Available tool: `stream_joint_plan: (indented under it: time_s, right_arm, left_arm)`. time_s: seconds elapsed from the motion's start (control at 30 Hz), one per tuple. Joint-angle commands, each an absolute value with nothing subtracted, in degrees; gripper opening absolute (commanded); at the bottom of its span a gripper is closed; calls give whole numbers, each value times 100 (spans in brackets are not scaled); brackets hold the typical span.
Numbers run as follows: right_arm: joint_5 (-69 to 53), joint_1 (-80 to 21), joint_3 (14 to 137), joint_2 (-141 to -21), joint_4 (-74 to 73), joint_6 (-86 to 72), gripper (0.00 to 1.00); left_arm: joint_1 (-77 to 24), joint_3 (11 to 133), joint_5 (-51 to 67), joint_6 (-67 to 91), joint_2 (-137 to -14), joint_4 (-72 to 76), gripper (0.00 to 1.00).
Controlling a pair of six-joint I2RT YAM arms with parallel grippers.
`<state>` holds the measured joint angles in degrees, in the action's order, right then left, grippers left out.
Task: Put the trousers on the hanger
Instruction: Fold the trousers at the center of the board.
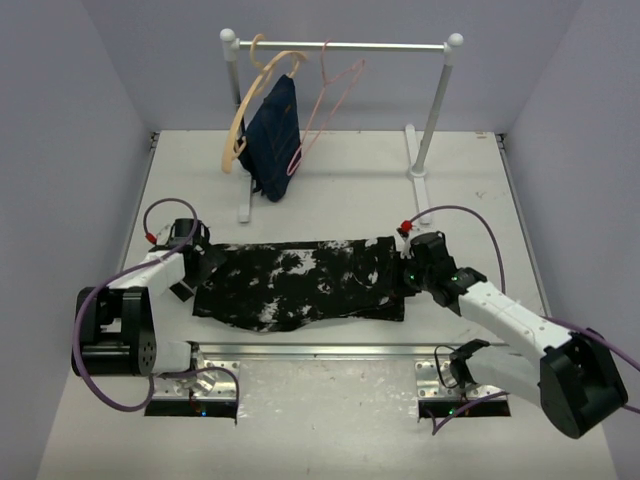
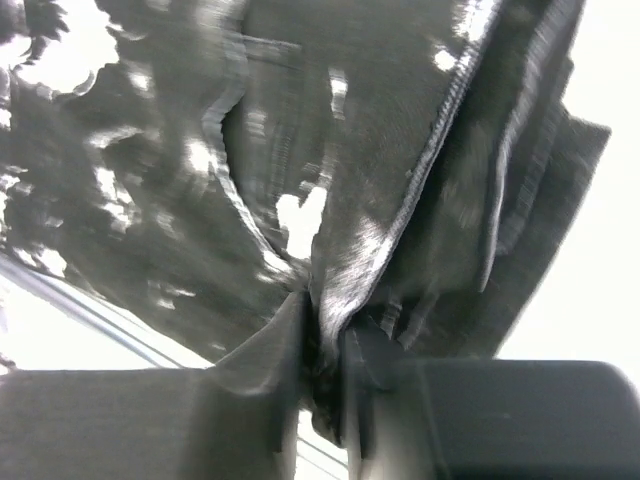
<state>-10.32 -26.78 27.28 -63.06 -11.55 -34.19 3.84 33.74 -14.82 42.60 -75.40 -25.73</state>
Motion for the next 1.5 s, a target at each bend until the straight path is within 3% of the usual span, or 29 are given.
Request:
stream_joint_plan:
  time_s: [0.0, 0.07, 0.23, 0.43, 0.67, 0.83, 0.97, 1.03, 1.17, 1.23, 1.33, 1.4, 1.47]
  right_arm:
    - [-739, -2654, 1956, -5818, -1547, -3947, 33]
    - [-764, -2654, 1608, -5749, -1691, -4025, 48]
    - [-1042, -2663, 1476, -6288, -1942, -4121, 66]
    - [-604, -2663, 2171, -7729, -2329, -4012, 74]
    - [6, -2590, 2876, -6825, -3016, -3704, 82]
    - [518, -2337, 4106, -6725, -4080, -3419, 82]
    - [-148, -2628, 4549, -6162, -3673, -3546, 77]
    - [205, -2926, 4800, -6496, -3802, -3681, 76]
    - [417, -3308, 4641, -6873, -3358, -3885, 76]
    - [-636, -3319, 4132, -7102, -2210, -3893, 68]
    - [-1065, -3177, 4214, -8216, -2277, -3875, 58]
    - [-1035, -2802, 4081, -8724, -2217, -3946, 61]
    - [-916, -2365, 3936, -9088, -2146, -3974, 71]
  left_arm:
    - [437, 3346, -1571, 4371, -7800, -2342, 100]
    - [439, 3331, -1547, 4394, -7901, -2268, 100]
    - [431, 3348, -1591, 4412, -8024, -2259, 100]
    - [422, 3579, -1589, 4306, -7669, -2607, 100]
    - [431, 3919, -2020, 4252, -6530, -3284, 100]
    - [431, 4027, -1685, 3867, -5453, -3218, 100]
    - [419, 3290, 1053, 3663, -4829, -1829, 100]
    - [243, 2934, 1715, 4138, -4952, -943, 100]
    - [-629, 2841, 1491, 4431, -5782, -575, 100]
    - [-960, 2946, 1004, 4546, -6360, -740, 99]
    - [-1003, 2877, 587, 4819, -6953, -774, 94]
    - [-1029, 2871, 411, 4861, -7059, -812, 95]
    - [-1028, 2834, 333, 4861, -7100, -744, 95]
